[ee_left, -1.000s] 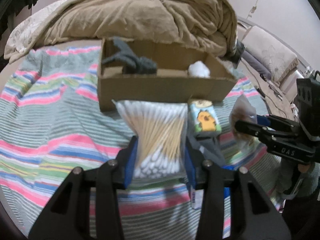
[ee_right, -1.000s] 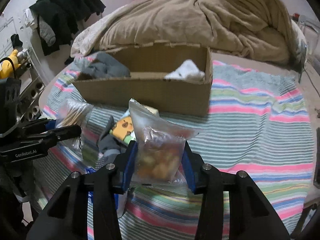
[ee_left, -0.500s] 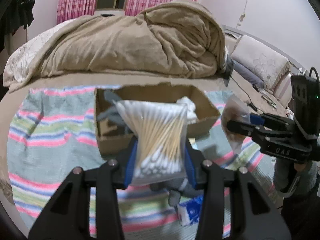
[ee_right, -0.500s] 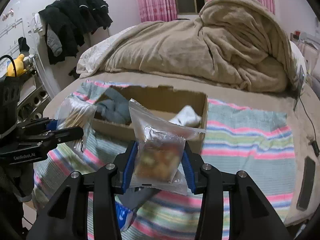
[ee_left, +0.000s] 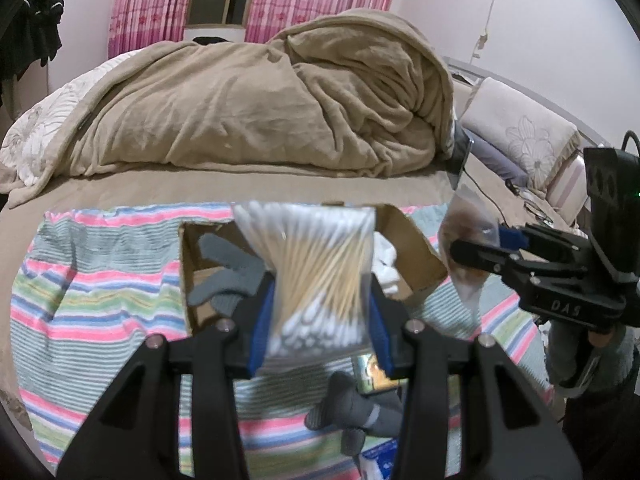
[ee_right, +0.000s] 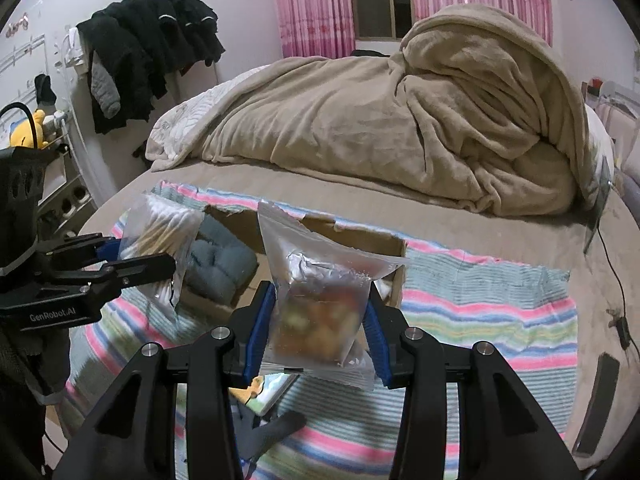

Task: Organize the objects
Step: 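Lower both bags into the cardboard box and open both tools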

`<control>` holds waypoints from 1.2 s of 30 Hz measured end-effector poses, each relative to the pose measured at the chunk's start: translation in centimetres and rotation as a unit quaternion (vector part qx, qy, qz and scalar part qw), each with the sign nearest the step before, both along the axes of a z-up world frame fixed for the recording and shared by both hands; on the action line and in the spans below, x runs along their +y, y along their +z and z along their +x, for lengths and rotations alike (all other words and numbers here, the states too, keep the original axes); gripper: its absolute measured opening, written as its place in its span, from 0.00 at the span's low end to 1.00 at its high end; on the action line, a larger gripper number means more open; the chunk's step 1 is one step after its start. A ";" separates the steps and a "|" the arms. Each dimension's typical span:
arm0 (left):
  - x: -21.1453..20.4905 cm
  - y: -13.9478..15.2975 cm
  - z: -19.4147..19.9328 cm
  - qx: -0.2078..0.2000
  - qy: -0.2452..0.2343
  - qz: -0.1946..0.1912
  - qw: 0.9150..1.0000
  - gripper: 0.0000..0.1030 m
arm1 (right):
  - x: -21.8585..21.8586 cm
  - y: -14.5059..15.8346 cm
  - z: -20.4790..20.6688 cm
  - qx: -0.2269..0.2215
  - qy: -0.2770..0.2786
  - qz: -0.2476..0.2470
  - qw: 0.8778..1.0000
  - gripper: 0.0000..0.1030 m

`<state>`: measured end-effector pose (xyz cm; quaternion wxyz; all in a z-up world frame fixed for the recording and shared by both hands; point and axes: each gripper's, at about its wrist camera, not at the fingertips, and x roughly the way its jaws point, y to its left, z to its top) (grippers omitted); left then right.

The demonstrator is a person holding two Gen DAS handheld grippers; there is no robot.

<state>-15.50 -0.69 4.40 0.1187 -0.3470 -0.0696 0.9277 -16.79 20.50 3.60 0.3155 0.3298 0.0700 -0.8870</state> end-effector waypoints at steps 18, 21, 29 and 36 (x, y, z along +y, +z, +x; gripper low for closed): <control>0.3 -2.3 -5.7 -0.029 -0.001 0.002 1.000 0.42 | -0.6 -0.9 -4.2 -0.001 -0.008 0.012 1.000 0.44; 0.4 -3.3 -6.5 -0.039 0.000 0.005 0.999 0.42 | -0.7 -1.8 -4.8 -0.011 -0.007 0.013 1.000 0.44; 0.9 -6.3 -8.3 -0.070 -0.001 -0.003 0.998 0.42 | -1.5 -4.9 -6.3 -0.047 0.005 0.024 0.999 0.44; 1.5 -7.4 -9.1 -0.090 -0.014 -0.004 0.996 0.43 | -2.3 -5.8 -6.7 -0.050 0.008 0.032 0.998 0.44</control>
